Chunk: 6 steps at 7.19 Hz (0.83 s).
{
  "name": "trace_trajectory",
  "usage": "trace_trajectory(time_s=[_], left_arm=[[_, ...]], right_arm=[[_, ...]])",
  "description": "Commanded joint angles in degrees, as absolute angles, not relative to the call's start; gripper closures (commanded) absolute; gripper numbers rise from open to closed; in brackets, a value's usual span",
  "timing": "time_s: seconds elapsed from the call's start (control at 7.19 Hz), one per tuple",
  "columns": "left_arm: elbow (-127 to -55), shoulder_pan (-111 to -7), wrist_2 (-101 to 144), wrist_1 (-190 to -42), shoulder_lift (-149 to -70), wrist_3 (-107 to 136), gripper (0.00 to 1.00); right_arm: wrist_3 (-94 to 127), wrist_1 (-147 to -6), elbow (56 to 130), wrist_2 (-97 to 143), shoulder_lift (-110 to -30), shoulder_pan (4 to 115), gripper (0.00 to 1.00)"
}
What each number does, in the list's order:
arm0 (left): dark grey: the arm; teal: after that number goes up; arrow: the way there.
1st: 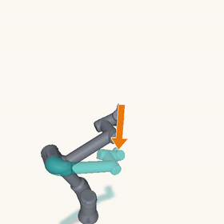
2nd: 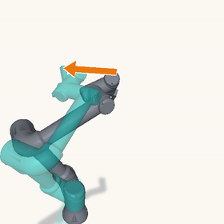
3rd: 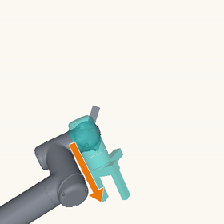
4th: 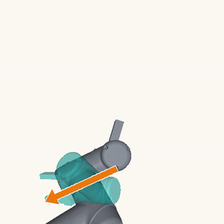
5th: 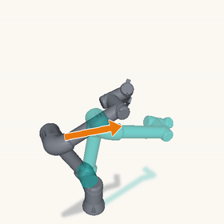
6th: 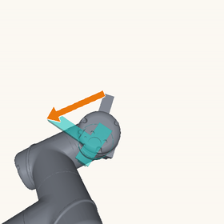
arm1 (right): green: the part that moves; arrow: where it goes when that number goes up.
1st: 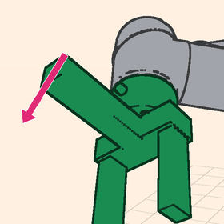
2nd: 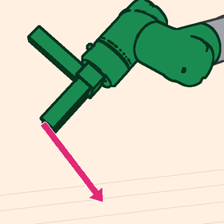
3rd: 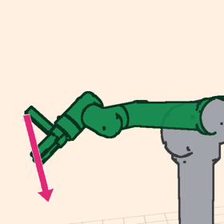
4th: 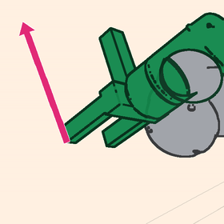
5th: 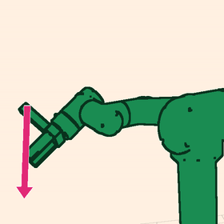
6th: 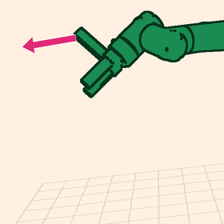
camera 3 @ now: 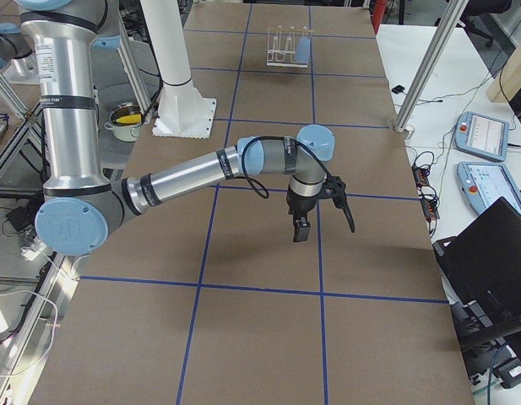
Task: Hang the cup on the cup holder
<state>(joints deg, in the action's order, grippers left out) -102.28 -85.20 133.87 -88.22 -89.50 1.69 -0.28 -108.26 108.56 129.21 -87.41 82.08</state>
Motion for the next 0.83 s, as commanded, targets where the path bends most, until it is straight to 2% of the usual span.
trace_trajectory(time_s=[0.0,0.7], left_arm=[[-105.0,-85.3,134.0,-88.2,-88.4,1.8,0.01],[-107.9,-85.0,133.5,-88.5,-86.6,1.9,0.01]], right_arm=[[-0.3,-108.1,107.9,129.2,-87.5,81.8,0.0],[-0.3,-107.9,108.4,130.0,-88.2,81.8,0.0]])
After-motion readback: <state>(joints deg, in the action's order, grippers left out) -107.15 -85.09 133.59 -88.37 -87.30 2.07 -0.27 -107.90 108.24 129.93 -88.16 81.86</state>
